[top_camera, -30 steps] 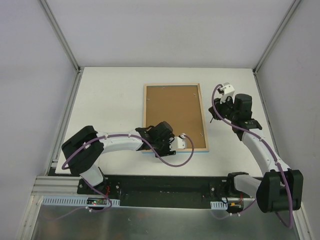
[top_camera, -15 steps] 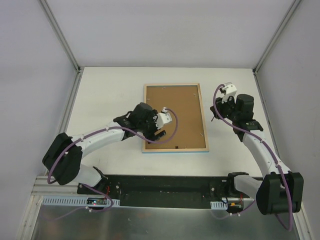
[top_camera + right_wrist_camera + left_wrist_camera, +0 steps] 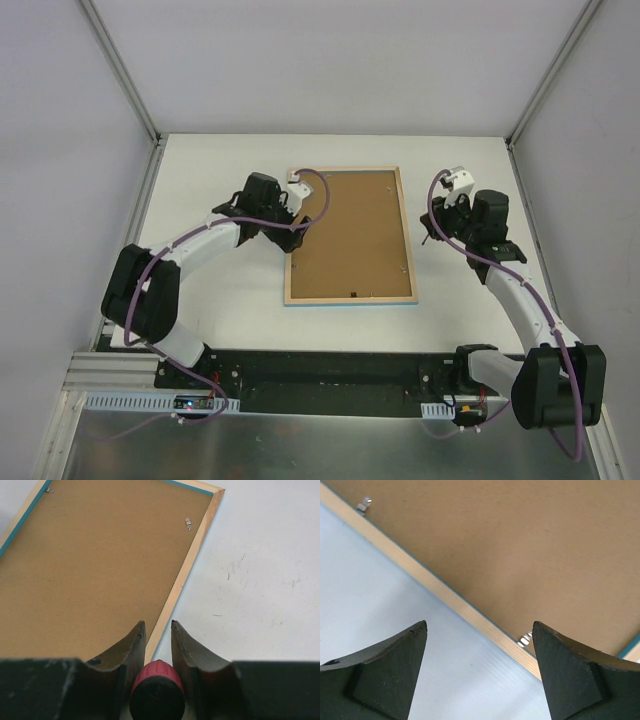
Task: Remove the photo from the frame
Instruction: Adjust the photo frame at the center of the board.
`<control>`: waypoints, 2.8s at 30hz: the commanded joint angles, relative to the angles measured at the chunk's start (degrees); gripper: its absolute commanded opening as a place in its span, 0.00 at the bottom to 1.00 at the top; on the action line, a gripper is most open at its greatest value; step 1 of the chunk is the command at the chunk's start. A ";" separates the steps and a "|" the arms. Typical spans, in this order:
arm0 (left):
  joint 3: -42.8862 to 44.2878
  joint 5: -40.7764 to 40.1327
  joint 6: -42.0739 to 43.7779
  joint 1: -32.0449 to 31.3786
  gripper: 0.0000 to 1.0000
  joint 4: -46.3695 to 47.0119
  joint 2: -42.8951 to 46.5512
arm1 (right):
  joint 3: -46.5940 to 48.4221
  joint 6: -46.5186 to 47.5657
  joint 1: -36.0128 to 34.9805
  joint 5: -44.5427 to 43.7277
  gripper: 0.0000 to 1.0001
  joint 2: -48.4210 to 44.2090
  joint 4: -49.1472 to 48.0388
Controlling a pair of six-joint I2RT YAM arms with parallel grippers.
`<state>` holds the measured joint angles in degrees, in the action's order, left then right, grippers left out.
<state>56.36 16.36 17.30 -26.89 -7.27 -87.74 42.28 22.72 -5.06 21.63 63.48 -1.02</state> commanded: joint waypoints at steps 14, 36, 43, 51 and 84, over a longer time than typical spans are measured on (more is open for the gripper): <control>12.37 4.65 -13.25 8.26 0.68 -5.74 -14.47 | -0.36 -0.75 0.58 2.28 0.01 -0.03 -3.47; 11.32 11.23 -20.11 8.09 0.52 -5.83 -18.60 | -0.36 -1.19 0.67 3.07 0.01 0.68 -3.73; 11.67 12.38 -23.71 7.12 0.44 -5.83 -20.09 | -0.09 -2.50 0.58 4.30 0.01 1.73 -3.91; 12.72 14.22 -29.25 7.03 0.40 -5.83 -22.91 | -0.10 -2.94 0.32 6.14 0.01 2.08 -4.17; 19.21 16.25 -27.50 8.70 0.54 -6.70 -21.32 | 32.24 -10.32 -15.86 1.57 0.01 23.43 2.77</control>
<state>70.19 32.56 -12.62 -20.84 -11.99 -110.13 68.34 16.29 -20.91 23.59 84.58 2.02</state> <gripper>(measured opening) 0.527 0.277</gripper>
